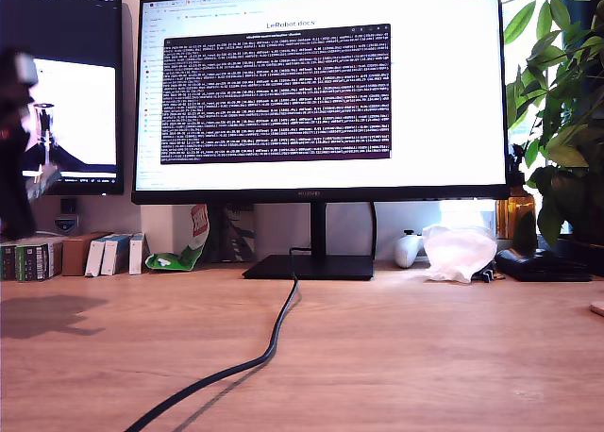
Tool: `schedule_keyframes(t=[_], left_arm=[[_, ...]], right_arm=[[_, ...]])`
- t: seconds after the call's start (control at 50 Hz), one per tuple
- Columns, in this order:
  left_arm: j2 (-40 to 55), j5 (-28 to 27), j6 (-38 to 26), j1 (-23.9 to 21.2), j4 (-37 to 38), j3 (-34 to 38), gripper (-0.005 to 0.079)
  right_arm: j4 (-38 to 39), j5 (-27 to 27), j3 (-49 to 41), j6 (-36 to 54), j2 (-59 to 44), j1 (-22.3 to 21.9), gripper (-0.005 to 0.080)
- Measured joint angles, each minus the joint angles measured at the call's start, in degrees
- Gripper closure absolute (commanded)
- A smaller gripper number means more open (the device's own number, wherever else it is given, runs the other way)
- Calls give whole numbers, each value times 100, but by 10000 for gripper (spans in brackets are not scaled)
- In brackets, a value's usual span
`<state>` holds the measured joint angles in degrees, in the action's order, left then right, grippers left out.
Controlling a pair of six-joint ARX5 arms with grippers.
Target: Pick the metallic laser pointer with your right arm, pass it to your left arm, then place it down to the left side of the table
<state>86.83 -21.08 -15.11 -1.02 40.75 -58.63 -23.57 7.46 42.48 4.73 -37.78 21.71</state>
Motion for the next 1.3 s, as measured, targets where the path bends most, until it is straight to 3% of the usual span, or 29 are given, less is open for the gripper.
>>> schedule_keyframes(t=[0.16,0.34,0.52,0.82,1.0,1.16,1.3], left_arm=[[389,199,48,-9,-2,0,760],[758,457,83,-9,-46,0,751],[789,575,109,-9,-197,0,554],[789,614,111,-42,-229,0,539],[789,603,109,-46,-232,0,555],[789,597,111,-46,125,-170,767],[789,566,111,-46,262,-634,766]], right_arm=[[-28,-2,-219,0,269,391,763],[-4,0,-219,-4,278,468,763],[-2,0,-219,-17,280,468,763],[136,0,-219,-17,280,468,763],[251,0,-219,-17,280,468,763],[251,0,-219,-17,280,468,763],[251,0,-219,-17,280,468,763]])
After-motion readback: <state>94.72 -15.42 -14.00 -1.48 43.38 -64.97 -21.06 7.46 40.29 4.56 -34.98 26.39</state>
